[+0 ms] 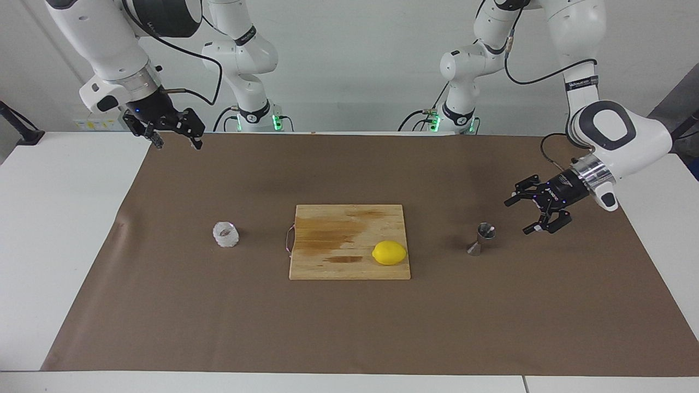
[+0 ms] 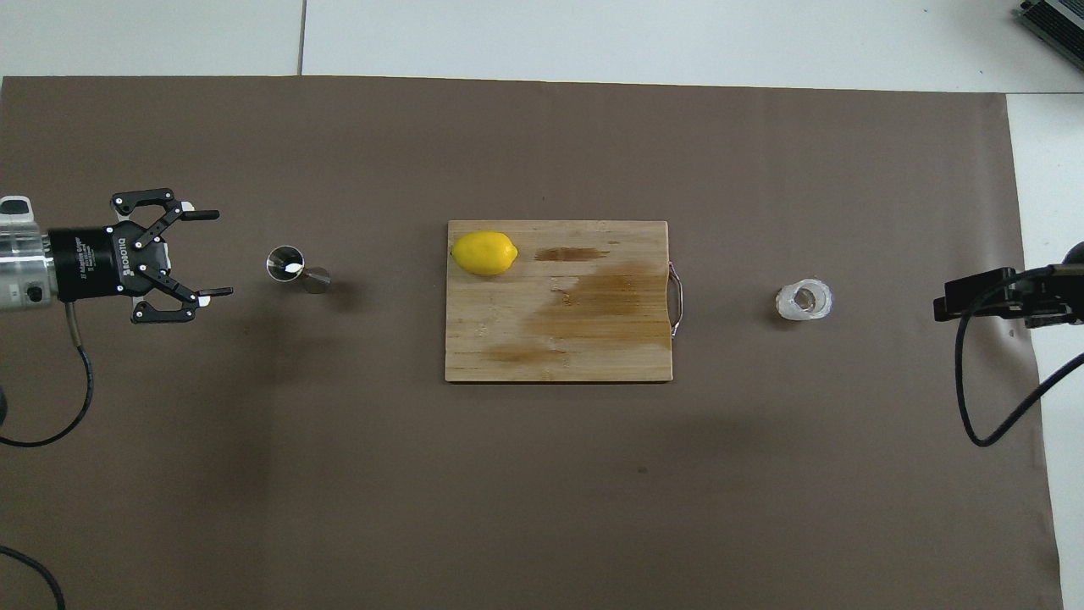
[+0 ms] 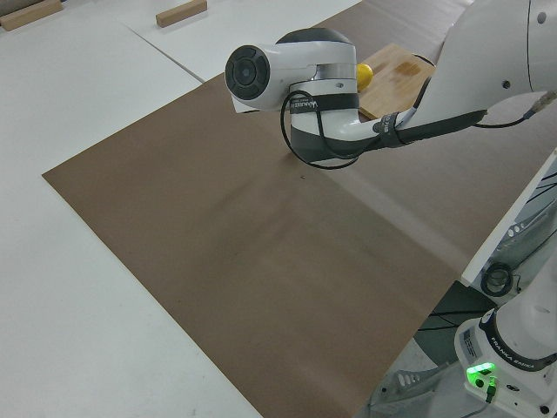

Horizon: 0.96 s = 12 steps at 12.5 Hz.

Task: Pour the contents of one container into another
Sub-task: 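Reach the open left gripper toward the silver metal cup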

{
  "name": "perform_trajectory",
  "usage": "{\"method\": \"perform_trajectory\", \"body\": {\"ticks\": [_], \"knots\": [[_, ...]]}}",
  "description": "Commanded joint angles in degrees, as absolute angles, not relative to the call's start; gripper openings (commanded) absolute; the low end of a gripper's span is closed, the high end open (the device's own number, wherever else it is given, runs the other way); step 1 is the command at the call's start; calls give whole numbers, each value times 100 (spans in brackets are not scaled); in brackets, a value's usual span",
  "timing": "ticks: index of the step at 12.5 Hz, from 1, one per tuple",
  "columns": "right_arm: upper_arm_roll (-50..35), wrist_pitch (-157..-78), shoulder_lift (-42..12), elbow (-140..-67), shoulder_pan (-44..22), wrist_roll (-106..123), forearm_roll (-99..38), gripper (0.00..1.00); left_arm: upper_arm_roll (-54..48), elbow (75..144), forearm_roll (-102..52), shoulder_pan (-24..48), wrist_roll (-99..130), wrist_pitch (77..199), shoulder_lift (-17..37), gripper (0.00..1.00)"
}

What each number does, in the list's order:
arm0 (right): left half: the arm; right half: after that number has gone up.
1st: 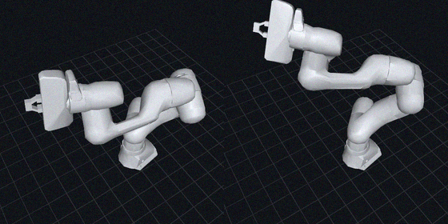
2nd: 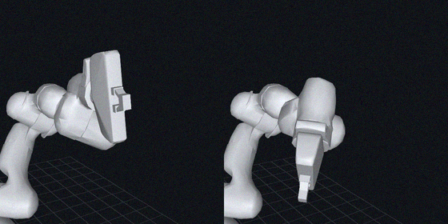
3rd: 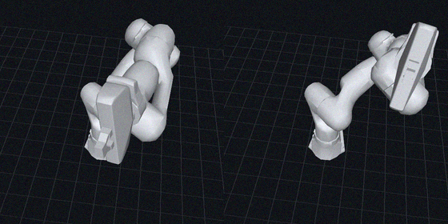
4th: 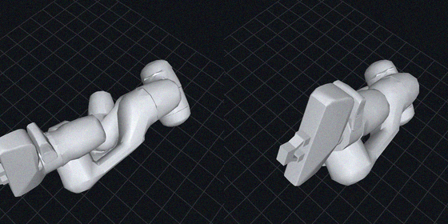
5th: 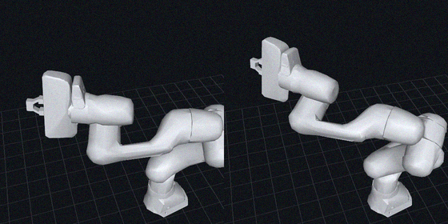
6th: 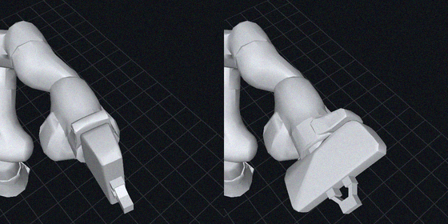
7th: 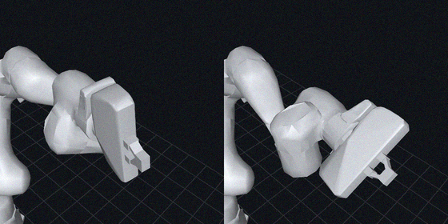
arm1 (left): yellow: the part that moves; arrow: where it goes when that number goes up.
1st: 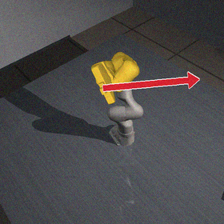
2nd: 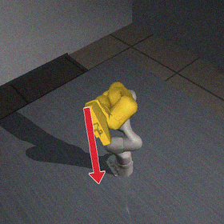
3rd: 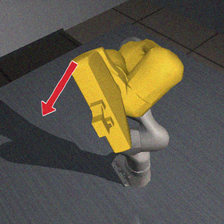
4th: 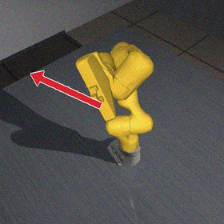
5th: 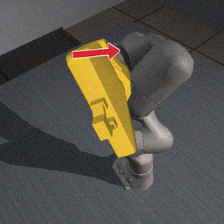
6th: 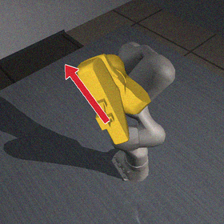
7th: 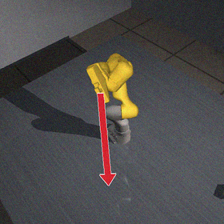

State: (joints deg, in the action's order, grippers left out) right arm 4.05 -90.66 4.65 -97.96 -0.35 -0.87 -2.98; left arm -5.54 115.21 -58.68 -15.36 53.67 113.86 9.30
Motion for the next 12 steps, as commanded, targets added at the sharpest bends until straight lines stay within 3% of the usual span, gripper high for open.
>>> {"method": "perform_trajectory", "body": {"ticks": [1,7,12], "knots": [[360,-8982,422,-9703,26,-114,-360,100,-589,11786,-6361,-1547,5511,11593,1071,100],[360,-8982,422,-9703,26,-114,-360,100,-598,12392,-7557,-1345,5493,12269,1178,100],[360,-8982,422,-9703,26,-114,-360,100,-606,12507,-7813,-1151,5458,12340,1160,100]]}}
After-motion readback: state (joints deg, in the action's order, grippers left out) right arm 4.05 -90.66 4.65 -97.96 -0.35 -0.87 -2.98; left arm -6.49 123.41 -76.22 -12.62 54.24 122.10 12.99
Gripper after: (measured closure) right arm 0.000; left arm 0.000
